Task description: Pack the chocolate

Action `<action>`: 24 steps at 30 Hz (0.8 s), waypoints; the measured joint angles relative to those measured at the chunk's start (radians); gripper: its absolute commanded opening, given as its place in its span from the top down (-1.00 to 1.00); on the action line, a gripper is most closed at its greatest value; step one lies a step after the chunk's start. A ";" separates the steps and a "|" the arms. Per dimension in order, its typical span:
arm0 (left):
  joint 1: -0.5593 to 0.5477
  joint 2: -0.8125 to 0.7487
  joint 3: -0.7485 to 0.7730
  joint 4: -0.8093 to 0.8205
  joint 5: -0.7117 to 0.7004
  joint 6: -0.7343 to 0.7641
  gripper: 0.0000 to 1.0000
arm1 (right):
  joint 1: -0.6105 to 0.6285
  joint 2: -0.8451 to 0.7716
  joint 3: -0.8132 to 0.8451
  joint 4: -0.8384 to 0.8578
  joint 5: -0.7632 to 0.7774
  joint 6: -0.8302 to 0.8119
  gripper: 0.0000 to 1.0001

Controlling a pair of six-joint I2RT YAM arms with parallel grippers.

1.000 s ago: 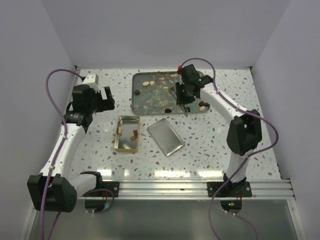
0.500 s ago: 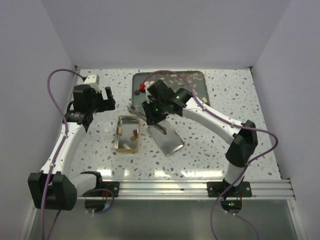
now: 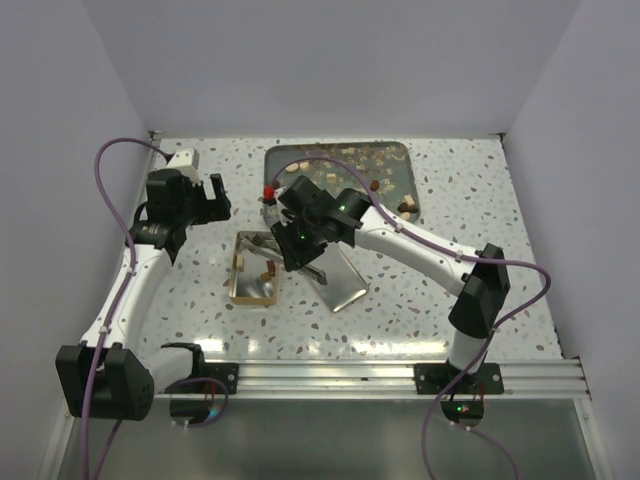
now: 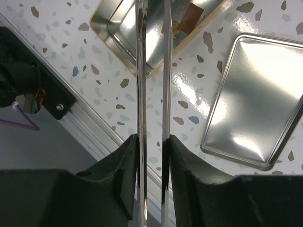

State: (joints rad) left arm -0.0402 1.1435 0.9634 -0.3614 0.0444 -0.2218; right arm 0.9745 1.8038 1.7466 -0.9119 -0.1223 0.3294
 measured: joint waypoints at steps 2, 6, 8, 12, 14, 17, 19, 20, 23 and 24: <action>0.000 0.000 0.000 0.000 0.000 0.000 -1.00 | 0.000 0.010 0.016 -0.001 0.000 0.003 0.27; 0.000 0.000 0.000 0.000 0.000 0.000 -1.00 | 0.000 0.021 0.038 -0.002 0.000 0.007 0.22; 0.000 0.000 0.000 0.000 0.000 0.000 -1.00 | 0.000 0.024 0.044 -0.001 0.001 0.008 0.22; 0.000 0.000 0.000 0.000 0.000 0.000 -1.00 | 0.000 0.024 0.053 -0.002 0.007 0.009 0.28; 0.000 0.000 0.000 0.000 0.000 0.000 -1.00 | 0.000 0.024 0.058 -0.002 0.019 0.010 0.30; 0.000 0.000 0.000 0.000 0.000 0.000 -1.00 | -0.004 0.024 0.066 -0.006 0.051 0.010 0.32; 0.000 0.000 0.000 0.000 0.000 0.000 -1.00 | -0.014 0.022 0.067 -0.009 0.060 0.010 0.32; 0.000 0.000 0.000 0.000 0.000 0.000 -1.00 | -0.025 0.021 0.067 -0.010 0.064 0.010 0.33; 0.000 0.000 0.000 0.000 0.000 0.000 -1.00 | -0.093 0.002 0.053 -0.007 0.077 0.010 0.34; 0.000 0.000 0.000 0.000 0.000 0.000 -1.00 | -0.128 -0.019 0.033 -0.005 0.084 0.010 0.34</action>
State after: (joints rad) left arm -0.0402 1.1435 0.9634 -0.3614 0.0448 -0.2214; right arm 0.8467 1.7851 1.7798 -0.9169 -0.0383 0.3397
